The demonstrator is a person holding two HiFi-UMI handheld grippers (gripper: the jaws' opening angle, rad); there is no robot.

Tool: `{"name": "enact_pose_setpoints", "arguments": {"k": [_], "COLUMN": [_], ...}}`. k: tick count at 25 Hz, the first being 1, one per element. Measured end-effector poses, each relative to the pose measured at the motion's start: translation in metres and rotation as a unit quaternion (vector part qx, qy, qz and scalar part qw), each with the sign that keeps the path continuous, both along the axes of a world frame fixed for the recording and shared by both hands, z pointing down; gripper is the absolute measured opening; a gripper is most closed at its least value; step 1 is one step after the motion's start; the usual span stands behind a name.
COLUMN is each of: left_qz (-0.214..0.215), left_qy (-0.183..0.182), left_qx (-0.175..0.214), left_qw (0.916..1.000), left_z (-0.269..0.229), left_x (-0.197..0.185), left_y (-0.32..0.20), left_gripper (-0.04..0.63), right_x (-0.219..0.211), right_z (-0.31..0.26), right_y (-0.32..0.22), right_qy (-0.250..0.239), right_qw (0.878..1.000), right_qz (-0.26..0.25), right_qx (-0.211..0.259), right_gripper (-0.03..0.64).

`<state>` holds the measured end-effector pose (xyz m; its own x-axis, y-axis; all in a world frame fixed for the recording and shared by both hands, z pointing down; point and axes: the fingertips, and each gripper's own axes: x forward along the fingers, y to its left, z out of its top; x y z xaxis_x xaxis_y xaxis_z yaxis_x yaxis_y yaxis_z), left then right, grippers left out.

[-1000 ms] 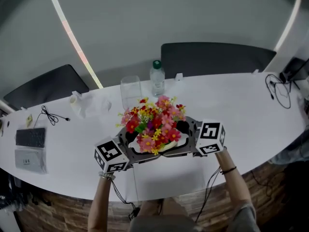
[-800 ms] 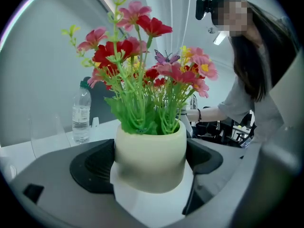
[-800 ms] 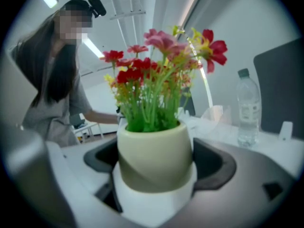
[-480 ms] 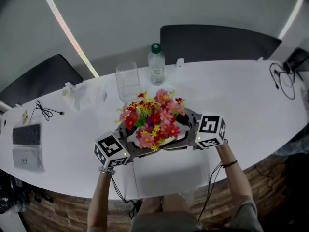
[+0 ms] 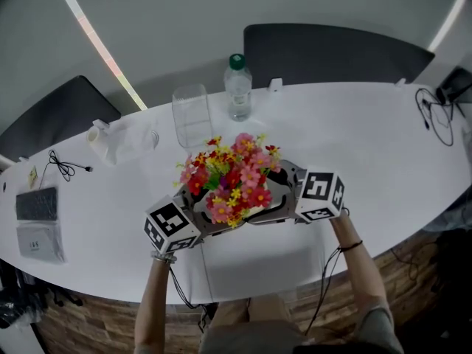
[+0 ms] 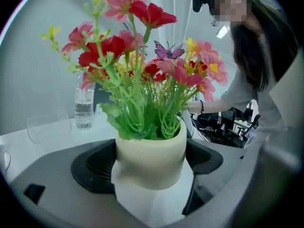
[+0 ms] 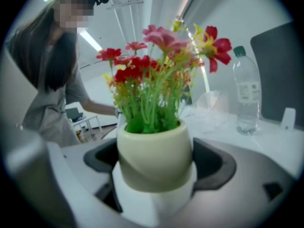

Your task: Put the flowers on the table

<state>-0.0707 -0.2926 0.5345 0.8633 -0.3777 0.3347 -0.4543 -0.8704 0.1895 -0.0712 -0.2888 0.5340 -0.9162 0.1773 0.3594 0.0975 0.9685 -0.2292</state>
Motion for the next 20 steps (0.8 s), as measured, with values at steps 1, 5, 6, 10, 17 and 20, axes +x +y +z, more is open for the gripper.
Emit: {"name": "enact_pose_setpoints", "arguments": {"k": [1,5,6,10,17,20], "left_qz": [0.0,-0.001,-0.002,-0.003,-0.004,-0.005], "left_qy": [-0.003,-0.007,-0.008,-0.016,-0.033,-0.043], "left_qx": [0.0,-0.001,-0.001,-0.001,0.001,0.002], "left_qw": [1.0,1.0,1.0,0.9999,0.9994,0.9991], "left_z": [0.001,0.005,0.007,0.011,0.018,0.021], "left_x": [0.0,-0.002,-0.002,-0.004,-0.008,-0.009], "left_y": [0.0,-0.002,-0.002,-0.003,-0.001,0.0], "left_gripper": [0.468,0.468,0.468,0.466,0.466,0.466], "right_x": [0.0,-0.001,-0.001,-0.003,-0.006,-0.007], "right_z": [0.002,0.006,0.007,0.012,0.018,0.021], "right_y": [-0.001,-0.002,-0.003,-0.004,-0.001,-0.001], "right_qy": [0.002,0.004,0.005,0.009,0.018,0.023], "right_qw": [1.0,1.0,1.0,1.0,1.0,1.0], "right_qz": [0.001,0.003,0.003,0.004,0.003,0.003], "right_qx": [0.001,0.001,0.0,0.005,0.012,0.017], "right_gripper": [0.469,0.469,0.469,0.469,0.469,0.469]}}
